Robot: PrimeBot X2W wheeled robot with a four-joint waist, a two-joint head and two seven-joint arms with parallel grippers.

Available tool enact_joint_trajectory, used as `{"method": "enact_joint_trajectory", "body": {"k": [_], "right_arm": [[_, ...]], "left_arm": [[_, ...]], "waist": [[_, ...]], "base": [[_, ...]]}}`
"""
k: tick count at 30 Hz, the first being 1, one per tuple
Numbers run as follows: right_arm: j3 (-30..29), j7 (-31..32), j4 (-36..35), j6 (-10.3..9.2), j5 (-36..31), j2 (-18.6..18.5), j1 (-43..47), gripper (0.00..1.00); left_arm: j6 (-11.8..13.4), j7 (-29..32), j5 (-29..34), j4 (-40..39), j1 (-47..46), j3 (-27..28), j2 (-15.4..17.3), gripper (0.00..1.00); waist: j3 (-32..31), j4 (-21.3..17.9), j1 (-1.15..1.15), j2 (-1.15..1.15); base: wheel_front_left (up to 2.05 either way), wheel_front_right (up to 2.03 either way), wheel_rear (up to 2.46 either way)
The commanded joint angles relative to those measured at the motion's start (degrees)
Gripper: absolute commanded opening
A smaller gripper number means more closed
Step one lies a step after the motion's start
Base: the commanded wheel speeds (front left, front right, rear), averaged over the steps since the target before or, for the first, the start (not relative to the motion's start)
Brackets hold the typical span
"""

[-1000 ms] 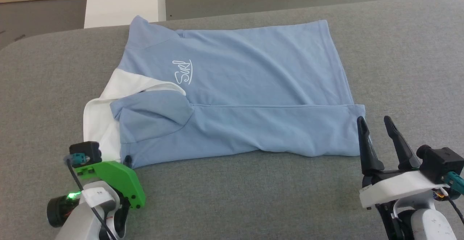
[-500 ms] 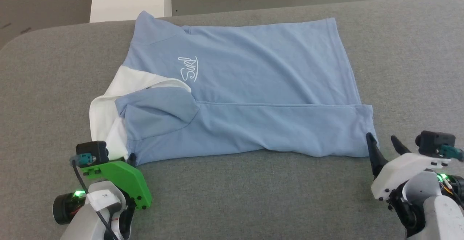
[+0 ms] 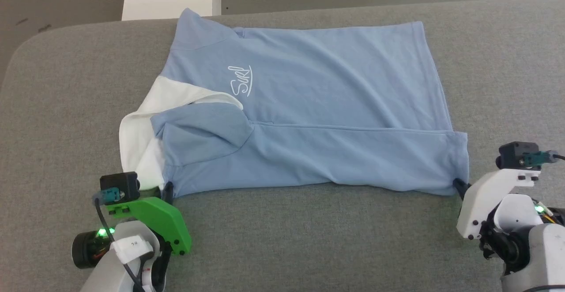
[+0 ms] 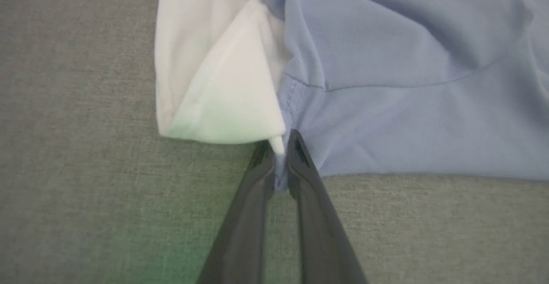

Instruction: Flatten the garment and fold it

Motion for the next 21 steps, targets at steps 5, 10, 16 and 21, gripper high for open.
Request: {"method": "enact_joint_trajectory", "body": {"k": [5, 10, 16, 21], "right_arm": [[-0.3, -2.98, -5.75, -0.09, -0.55, -0.02, 2.38, 0.0], [-1.77, -2.24, -11.41, -0.09, -1.11, -0.02, 5.64, 0.0], [-4.54, 2.76, -18.33, -0.09, -1.65, -0.02, 10.86, 0.0], [-6.12, 7.05, -20.89, -0.09, -0.82, -0.02, 15.71, 0.0]], "left_arm": [[0.26, -4.6, 1.38, -1.41, 0.95, 0.48, 0.67, 0.0], [2.55, -4.66, 2.11, -7.06, 5.96, 0.82, 2.04, 0.0], [6.56, 0.42, 3.17, -15.42, 13.27, -0.14, 4.45, 0.0], [8.39, 5.5, 2.43, -19.78, 18.88, -2.41, 4.84, 0.0]], "waist": [[-1.9, -0.24, 0.0, 0.0], [-3.45, 0.06, 0.0, 0.0], [-3.91, 1.12, 0.0, 0.0], [-3.62, 1.8, 0.0, 0.0]], "base": [[0.0, 0.0, 0.0], [0.0, 0.0, 0.0], [0.0, 0.0, 0.0], [0.0, 0.0, 0.0]]}}
